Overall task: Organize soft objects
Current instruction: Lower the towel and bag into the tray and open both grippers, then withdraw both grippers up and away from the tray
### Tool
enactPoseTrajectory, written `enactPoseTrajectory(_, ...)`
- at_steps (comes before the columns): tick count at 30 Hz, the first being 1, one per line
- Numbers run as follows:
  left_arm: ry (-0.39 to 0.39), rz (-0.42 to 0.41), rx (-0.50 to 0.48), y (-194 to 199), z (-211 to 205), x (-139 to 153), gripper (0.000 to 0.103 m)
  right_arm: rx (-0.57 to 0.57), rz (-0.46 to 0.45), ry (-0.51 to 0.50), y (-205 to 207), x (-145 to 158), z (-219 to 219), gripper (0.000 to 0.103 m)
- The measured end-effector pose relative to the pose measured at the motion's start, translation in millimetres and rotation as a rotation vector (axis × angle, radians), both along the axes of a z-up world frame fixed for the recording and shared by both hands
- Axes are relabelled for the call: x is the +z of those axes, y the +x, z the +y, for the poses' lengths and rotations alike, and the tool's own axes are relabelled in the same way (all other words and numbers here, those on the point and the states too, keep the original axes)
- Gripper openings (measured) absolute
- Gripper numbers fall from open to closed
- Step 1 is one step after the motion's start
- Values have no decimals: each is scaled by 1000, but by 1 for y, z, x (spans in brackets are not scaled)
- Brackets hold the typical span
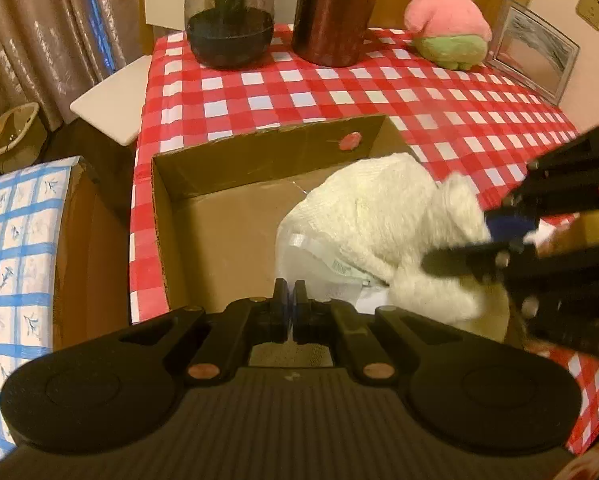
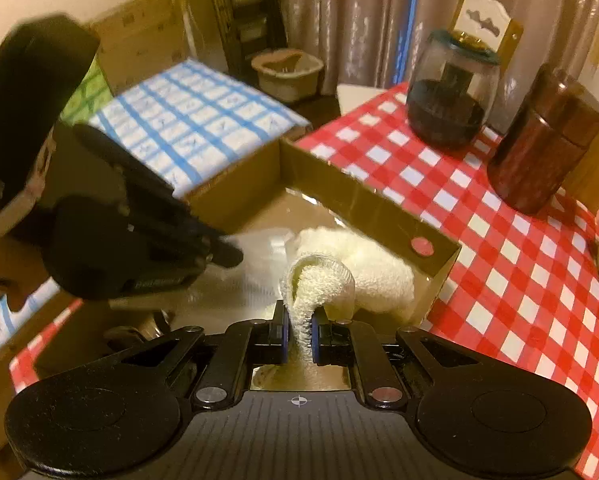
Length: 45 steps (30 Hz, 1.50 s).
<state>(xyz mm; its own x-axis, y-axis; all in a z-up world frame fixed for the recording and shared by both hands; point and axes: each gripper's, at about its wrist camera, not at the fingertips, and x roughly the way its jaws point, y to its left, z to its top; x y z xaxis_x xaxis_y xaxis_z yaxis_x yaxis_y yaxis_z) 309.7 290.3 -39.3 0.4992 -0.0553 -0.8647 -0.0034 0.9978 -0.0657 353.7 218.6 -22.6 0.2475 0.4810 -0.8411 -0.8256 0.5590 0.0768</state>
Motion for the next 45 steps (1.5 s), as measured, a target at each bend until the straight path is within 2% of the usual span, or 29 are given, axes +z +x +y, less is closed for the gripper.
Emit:
enactPoseTrajectory(6,-1,19,-2,10,-2,-14,2,13,21,-63,0,-19,4,10)
enactPoseTrajectory(10,4,18,1,7,-2,-12,6,-6,36,-38,4,-18,1,10)
enactPoseTrajectory(13,7,5,5,1,-1,-4,10,-37,52,0,8,-10,-6,15)
enactPoseTrajectory(14,10,2,6,0,-1,-1,13,-44,56,13,8,-6,-7,24)
enactPoseTrajectory(15,15,-4,7,-3,-1,3,15,-54,59,21,7,-2,-9,40)
enactPoseTrajectory(17,35,-16,8,-8,-3,11,28,-73,61,47,6,6,-14,58)
enactPoseTrajectory(19,57,-35,15,-15,-5,19,34,-75,60,64,3,16,-18,59)
enactPoseTrajectory(24,55,-78,34,-36,-9,39,39,-89,43,88,-7,43,-31,59)
enactPoseTrajectory(28,59,-124,43,-57,-16,57,57,-110,23,128,-16,73,-51,59)
enactPoseTrajectory(36,99,-230,36,-107,-47,88,71,-164,-43,196,-56,128,-105,60)
enactPoseTrajectory(45,39,-280,86,-161,-83,97,87,-246,-33,262,-107,140,-164,61)
